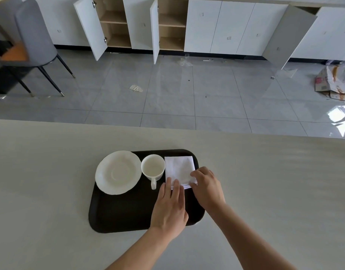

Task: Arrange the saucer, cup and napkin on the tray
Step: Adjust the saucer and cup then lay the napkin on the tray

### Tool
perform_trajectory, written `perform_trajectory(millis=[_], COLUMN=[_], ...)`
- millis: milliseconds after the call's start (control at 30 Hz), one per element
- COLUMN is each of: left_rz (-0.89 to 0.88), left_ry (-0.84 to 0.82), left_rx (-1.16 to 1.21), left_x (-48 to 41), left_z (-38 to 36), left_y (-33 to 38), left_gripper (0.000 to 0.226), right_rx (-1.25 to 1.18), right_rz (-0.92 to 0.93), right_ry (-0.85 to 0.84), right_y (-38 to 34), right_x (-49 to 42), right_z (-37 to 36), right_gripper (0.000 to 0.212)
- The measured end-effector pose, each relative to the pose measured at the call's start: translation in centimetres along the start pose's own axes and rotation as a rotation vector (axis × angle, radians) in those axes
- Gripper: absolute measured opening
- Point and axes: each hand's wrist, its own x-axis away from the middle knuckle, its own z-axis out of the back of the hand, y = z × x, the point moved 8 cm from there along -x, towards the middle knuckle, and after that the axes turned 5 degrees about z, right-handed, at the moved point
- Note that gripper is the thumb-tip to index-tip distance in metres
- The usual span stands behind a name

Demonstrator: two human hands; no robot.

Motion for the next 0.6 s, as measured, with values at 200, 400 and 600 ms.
perform_trajectory(millis=[200,400,600], left_rz=[-0.018,0.006,0.008], left_ry=[0.014,0.026,0.047], left_rx=[0.040,0.106,0.113], left_x=[-0.2,-0.5,-0.5], left_z=[-0.8,-0.9,-0.8], left_y=[0.0,-0.2,-0.3], left_gripper=[0.070,0.070,0.070], right_rx=[0.089,0.156,0.154], right_rz=[0.069,0.084,0.122], right_ry=[-0.075,-0.126,-0.093], right_y=[-0.6,-0.7,-0.6], right_x=[-0.7,-1.3,-1.5], right_z=[0.2,-0.3,-0.4], right_gripper=[0.041,0.044,0.047])
